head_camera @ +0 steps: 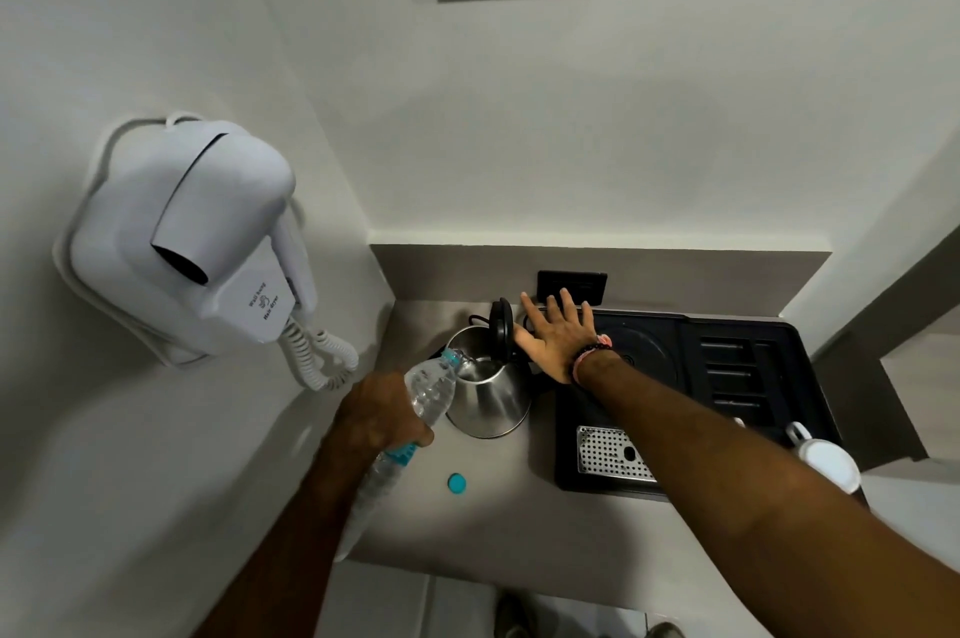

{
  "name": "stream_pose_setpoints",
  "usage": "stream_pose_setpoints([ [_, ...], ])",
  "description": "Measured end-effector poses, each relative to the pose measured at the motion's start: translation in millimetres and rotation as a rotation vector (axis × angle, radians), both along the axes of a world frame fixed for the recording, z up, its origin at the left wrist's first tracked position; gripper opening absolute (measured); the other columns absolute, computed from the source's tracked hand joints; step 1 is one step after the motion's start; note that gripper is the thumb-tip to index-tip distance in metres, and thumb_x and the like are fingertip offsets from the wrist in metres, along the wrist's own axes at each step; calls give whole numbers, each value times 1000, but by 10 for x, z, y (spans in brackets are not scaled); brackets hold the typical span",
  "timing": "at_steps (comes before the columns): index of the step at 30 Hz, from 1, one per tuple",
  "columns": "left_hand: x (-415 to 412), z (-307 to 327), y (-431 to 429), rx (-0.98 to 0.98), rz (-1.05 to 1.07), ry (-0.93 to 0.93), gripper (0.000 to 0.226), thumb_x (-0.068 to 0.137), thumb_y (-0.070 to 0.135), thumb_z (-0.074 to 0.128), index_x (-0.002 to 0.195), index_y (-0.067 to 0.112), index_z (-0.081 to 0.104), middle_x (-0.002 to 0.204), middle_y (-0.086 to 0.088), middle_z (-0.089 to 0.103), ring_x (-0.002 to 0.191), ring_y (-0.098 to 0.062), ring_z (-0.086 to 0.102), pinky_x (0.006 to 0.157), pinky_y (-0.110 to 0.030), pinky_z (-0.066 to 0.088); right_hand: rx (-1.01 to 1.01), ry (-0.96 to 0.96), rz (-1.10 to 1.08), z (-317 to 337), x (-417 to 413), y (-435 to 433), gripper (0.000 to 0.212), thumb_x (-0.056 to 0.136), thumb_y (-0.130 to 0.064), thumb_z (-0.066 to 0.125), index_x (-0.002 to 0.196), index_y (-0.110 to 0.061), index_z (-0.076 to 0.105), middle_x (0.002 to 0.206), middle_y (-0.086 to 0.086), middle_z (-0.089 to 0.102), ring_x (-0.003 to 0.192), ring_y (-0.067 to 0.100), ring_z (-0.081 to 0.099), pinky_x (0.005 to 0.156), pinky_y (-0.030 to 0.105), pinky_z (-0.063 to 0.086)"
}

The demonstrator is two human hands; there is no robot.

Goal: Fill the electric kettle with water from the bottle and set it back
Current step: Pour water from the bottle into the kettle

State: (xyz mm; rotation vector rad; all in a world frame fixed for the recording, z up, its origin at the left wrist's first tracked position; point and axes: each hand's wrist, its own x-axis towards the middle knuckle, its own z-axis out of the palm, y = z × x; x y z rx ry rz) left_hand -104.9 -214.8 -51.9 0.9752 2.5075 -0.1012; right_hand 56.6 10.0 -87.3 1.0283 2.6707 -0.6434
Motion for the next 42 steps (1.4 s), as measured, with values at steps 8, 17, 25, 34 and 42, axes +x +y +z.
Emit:
stream_pose_setpoints([
  [8,21,38,-28,-17,50,7,69,46,54,86,99,25,53,87,7,61,79,-13,59,67,-26,48,-7,10,0,-19,1,9,91,77,-78,0,157,-36,-4,168,15,5,154,32,-11,122,56,-9],
  [17,19,10,-57,-25,30,8,71,49,53,85,107,23,56,92,6,62,85,-14,61,76,-29,53,-10,17,-1,1,2,0,89,80,-77,1,158,-35,-2,168,15,6,154,32,-9,122,56,-8],
  [25,39,30,-49,-18,31,15,73,47,51,85,107,21,57,97,3,66,87,-16,62,72,-28,50,-11,10,-4,-15,2,4,86,82,-78,2,157,-36,-3,168,15,6,154,31,-10,122,56,-9],
  [34,19,-11,-59,-12,24,6,75,49,52,85,111,21,56,103,2,66,91,-16,62,76,-28,51,-22,8,-4,-32,-7,6,87,81,-77,1,157,-36,-3,168,14,5,154,32,-10,122,56,-9],
  [42,21,-44,-83,40,13,5,72,48,54,84,107,24,56,96,6,65,82,-12,56,69,-25,45,-8,7,-4,-26,-6,3,85,82,-76,3,157,-36,-3,168,15,7,154,32,-9,122,55,-9],
])
